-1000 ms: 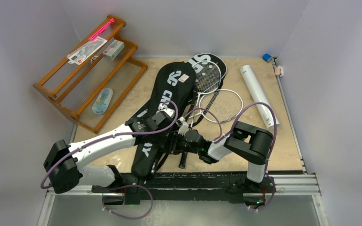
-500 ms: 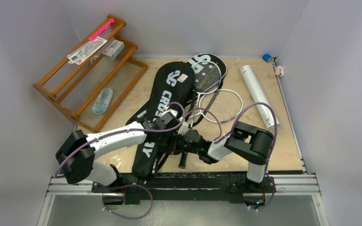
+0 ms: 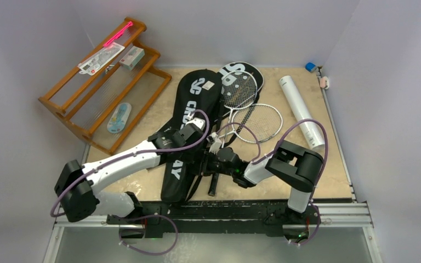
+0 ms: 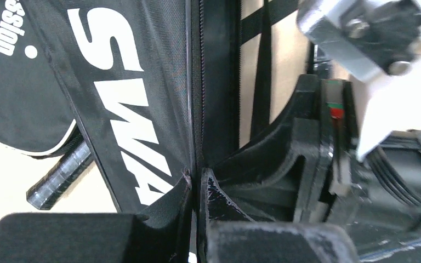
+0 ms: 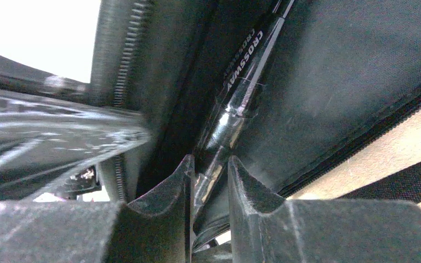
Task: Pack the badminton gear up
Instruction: Place the racket in the racket bag.
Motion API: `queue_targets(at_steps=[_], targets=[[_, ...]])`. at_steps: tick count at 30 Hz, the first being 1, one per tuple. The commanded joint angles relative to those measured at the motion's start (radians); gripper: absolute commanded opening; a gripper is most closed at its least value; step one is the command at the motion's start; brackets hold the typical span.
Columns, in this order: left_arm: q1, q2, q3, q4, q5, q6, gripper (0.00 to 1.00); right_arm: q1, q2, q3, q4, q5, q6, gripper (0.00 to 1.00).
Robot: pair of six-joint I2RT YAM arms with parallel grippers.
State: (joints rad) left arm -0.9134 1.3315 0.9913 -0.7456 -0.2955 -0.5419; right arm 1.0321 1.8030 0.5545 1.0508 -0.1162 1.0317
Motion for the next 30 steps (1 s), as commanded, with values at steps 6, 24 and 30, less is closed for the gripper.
queue_targets(at_steps=[6, 24, 30], targets=[[0.035, -0.139, -0.031, 0.137, 0.335, -0.042, 0.00, -0.031, -0.051, 0.055, 0.128, 0.030, -0.053, 0.08], [0.216, -0.258, -0.257, 0.416, 0.699, -0.141, 0.00, -0.034, -0.022, 0.048, 0.172, 0.038, -0.096, 0.25], [0.217, -0.219, -0.204, 0.243, 0.435, -0.077, 0.00, -0.049, -0.158, -0.031, 0.045, 0.095, -0.080, 0.48]])
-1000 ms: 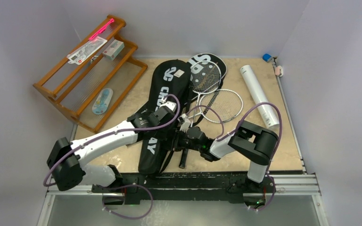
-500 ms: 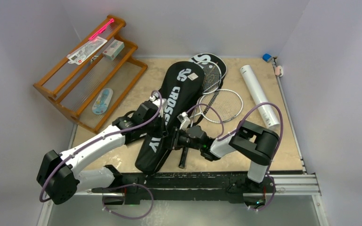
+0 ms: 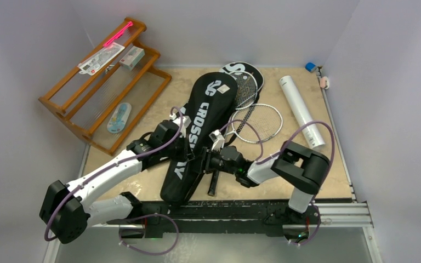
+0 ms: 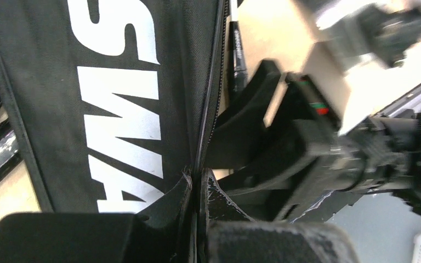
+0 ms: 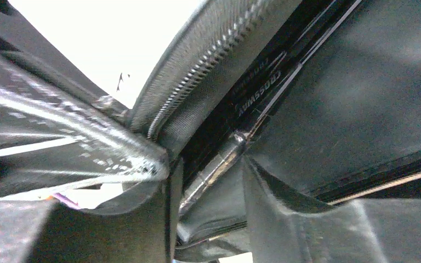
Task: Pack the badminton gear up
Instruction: Place the racket in the racket bag.
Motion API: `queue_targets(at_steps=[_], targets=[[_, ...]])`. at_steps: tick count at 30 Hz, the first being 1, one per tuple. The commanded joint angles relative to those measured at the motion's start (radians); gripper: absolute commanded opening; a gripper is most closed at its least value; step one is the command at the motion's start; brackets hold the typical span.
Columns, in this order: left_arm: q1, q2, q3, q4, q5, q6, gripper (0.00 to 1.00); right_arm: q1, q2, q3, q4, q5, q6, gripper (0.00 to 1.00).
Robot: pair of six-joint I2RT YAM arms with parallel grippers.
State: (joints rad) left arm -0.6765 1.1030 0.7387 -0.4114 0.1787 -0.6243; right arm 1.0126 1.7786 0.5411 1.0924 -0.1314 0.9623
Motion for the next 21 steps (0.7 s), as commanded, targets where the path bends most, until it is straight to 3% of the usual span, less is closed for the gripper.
queue_targets(at_steps=[1, 5, 10, 16, 21], targets=[[-0.021, 0.013, 0.050, -0.103, -0.070, 0.008, 0.00, -0.035, -0.172, -0.029, -0.065, 0.125, -0.011, 0.51], [-0.020, 0.012, 0.040, -0.088, -0.126, 0.008, 0.00, -0.068, -0.308, -0.071, -0.244, 0.190, -0.009, 0.63], [-0.021, 0.015, 0.001, -0.047, -0.134, 0.001, 0.00, -0.185, -0.462, -0.087, -0.424, 0.192, -0.038, 0.67], [-0.020, 0.029, -0.054, -0.007, -0.090, 0.003, 0.00, -0.342, -0.540, 0.116, -0.823, 0.256, -0.153, 0.70], [-0.020, 0.041, -0.086, 0.043, -0.064, -0.006, 0.00, -0.540, -0.474, 0.271, -0.914, 0.171, -0.234, 0.70]])
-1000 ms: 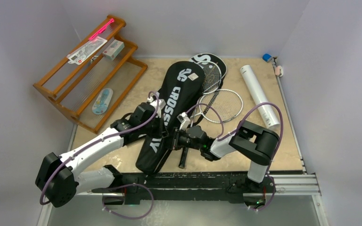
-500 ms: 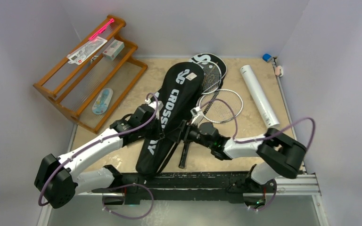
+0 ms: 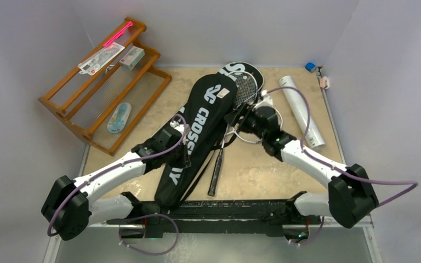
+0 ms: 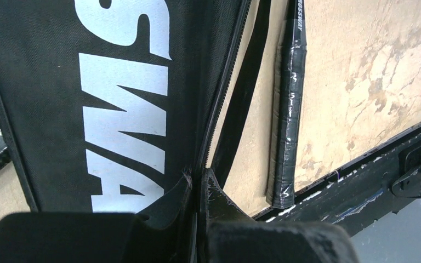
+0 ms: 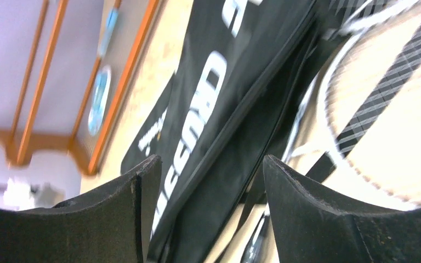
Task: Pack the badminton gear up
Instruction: Place the racket in the racket bag.
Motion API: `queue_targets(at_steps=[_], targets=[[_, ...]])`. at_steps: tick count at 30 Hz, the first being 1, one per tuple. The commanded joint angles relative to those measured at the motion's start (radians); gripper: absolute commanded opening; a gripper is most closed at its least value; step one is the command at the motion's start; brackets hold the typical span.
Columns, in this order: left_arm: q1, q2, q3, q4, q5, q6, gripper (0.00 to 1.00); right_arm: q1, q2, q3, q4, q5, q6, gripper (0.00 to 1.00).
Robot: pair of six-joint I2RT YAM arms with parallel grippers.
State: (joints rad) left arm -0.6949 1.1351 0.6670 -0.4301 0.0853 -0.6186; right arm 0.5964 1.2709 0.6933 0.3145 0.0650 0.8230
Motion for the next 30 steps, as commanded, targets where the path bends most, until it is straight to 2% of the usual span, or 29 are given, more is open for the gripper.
queue_targets(at_steps=[1, 5, 10, 20, 30], targets=[[-0.002, 0.012, -0.016, 0.064, 0.028, -0.012, 0.00, -0.160, 0.060, 0.149, -0.140, -0.054, -0.105, 0.69], [-0.002, 0.018, -0.023, 0.066, 0.018, -0.011, 0.00, -0.279, 0.181, 0.278, -0.155, -0.125, -0.125, 0.66], [-0.002, 0.014, -0.039, 0.068, 0.013, -0.010, 0.00, -0.340, 0.333, 0.417, -0.152, -0.189, -0.131, 0.62], [-0.002, -0.014, -0.046, 0.063, 0.010, -0.009, 0.00, -0.359, 0.608, 0.660, -0.166, -0.255, -0.134, 0.56], [-0.002, -0.019, -0.037, 0.065, -0.004, -0.009, 0.00, -0.359, 0.808, 0.784, -0.147, -0.278, -0.119, 0.55]])
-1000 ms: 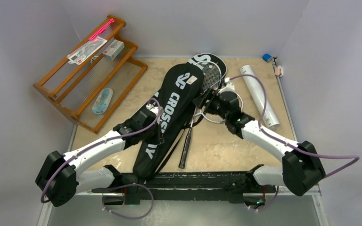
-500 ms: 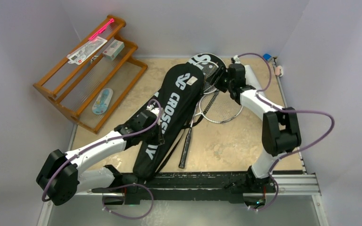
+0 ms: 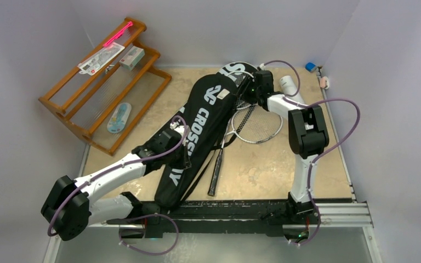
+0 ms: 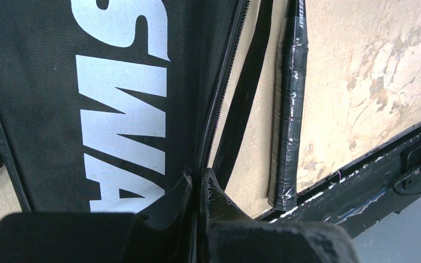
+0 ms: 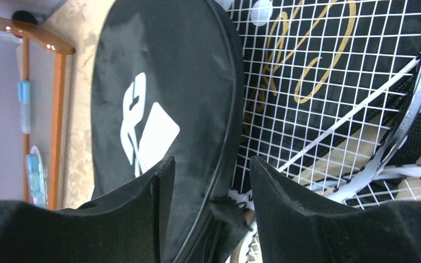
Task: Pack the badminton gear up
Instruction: Place the racket in the racket bag, then adjust the racket bag at the center of the board.
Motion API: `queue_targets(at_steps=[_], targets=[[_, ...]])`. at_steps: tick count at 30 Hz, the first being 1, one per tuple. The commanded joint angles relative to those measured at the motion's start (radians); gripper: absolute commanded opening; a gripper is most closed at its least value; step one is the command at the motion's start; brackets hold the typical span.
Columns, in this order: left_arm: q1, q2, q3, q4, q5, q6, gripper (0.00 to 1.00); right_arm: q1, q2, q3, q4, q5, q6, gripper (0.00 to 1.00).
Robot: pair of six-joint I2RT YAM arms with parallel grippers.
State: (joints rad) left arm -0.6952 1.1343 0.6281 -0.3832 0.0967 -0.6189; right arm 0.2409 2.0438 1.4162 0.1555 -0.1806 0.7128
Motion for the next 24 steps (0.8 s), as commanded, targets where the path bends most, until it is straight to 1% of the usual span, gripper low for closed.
queue_targets(at_steps=[1, 3, 5, 7, 8, 10, 11, 12, 13, 18, 22, 24], targets=[[-0.002, -0.018, 0.001, 0.017, -0.015, -0.008, 0.00, -0.003, 0.051, 0.068, 0.016, -0.041, -0.006, 0.55], [-0.001, -0.020, 0.000, 0.015, -0.026, -0.013, 0.00, -0.003, 0.079, 0.083, 0.028, -0.064, 0.006, 0.53], [-0.001, -0.024, -0.002, 0.017, -0.036, -0.013, 0.00, -0.003, 0.101, 0.097, 0.036, -0.091, 0.017, 0.47], [-0.001, -0.027, -0.004, 0.018, -0.050, -0.013, 0.00, -0.003, 0.105, 0.106, 0.044, -0.107, 0.026, 0.39], [-0.002, -0.027, -0.004, 0.019, -0.058, -0.012, 0.00, -0.003, 0.103, 0.110, 0.042, -0.114, 0.029, 0.33], [-0.001, -0.021, -0.002, 0.017, -0.071, -0.008, 0.00, -0.003, 0.090, 0.121, 0.030, -0.128, 0.031, 0.12], [-0.002, -0.018, -0.001, 0.016, -0.080, -0.006, 0.00, -0.003, 0.076, 0.128, 0.010, -0.129, 0.026, 0.06], [-0.001, -0.014, 0.001, 0.014, -0.089, -0.003, 0.00, -0.003, 0.047, 0.129, -0.001, -0.128, 0.020, 0.02], [-0.001, -0.010, 0.004, 0.012, -0.094, 0.000, 0.00, -0.003, 0.016, 0.116, -0.008, -0.126, 0.015, 0.00], [-0.006, -0.005, 0.027, -0.009, -0.168, 0.016, 0.00, -0.003, -0.187, 0.022, -0.058, -0.097, -0.014, 0.00], [-0.047, -0.016, 0.070, -0.041, -0.248, 0.035, 0.06, -0.003, -0.357, -0.067, -0.138, -0.050, -0.015, 0.00], [-0.100, -0.019, 0.106, -0.068, -0.309, 0.051, 0.12, -0.002, -0.441, -0.108, -0.180, 0.005, -0.011, 0.00]])
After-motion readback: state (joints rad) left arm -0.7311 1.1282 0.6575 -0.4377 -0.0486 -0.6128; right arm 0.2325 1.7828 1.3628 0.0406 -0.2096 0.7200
